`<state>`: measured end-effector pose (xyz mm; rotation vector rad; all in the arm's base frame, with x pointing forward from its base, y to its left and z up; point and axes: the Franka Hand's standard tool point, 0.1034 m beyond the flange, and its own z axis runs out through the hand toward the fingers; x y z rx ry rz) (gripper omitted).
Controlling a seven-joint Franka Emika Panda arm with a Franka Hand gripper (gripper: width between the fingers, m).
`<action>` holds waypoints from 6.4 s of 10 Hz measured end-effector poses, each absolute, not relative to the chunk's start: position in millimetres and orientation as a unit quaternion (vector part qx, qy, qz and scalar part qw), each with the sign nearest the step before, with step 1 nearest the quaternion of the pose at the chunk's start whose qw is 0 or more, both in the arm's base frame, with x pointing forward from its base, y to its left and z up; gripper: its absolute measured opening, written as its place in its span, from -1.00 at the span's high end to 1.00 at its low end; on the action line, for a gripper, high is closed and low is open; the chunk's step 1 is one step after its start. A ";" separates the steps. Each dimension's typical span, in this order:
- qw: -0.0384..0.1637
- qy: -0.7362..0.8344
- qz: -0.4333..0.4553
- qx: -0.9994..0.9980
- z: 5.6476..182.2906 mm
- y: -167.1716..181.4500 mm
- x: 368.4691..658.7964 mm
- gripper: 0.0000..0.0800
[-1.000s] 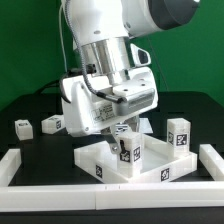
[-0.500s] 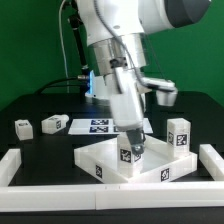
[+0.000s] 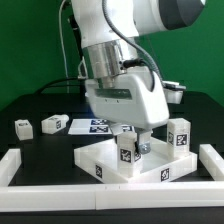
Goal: Assemble square table
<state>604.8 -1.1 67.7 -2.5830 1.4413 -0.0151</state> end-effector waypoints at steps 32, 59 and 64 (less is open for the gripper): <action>0.124 0.847 0.052 -0.514 92.3 26.0 602.3 -0.62; 0.093 0.743 0.047 -0.661 12.6 56.7 498.2 -0.62; 0.091 0.743 0.046 -0.662 11.2 56.4 495.9 0.49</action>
Offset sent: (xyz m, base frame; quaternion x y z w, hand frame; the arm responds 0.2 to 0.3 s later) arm 0.0000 0.0000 0.0000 0.0000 0.0000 0.0650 0.9979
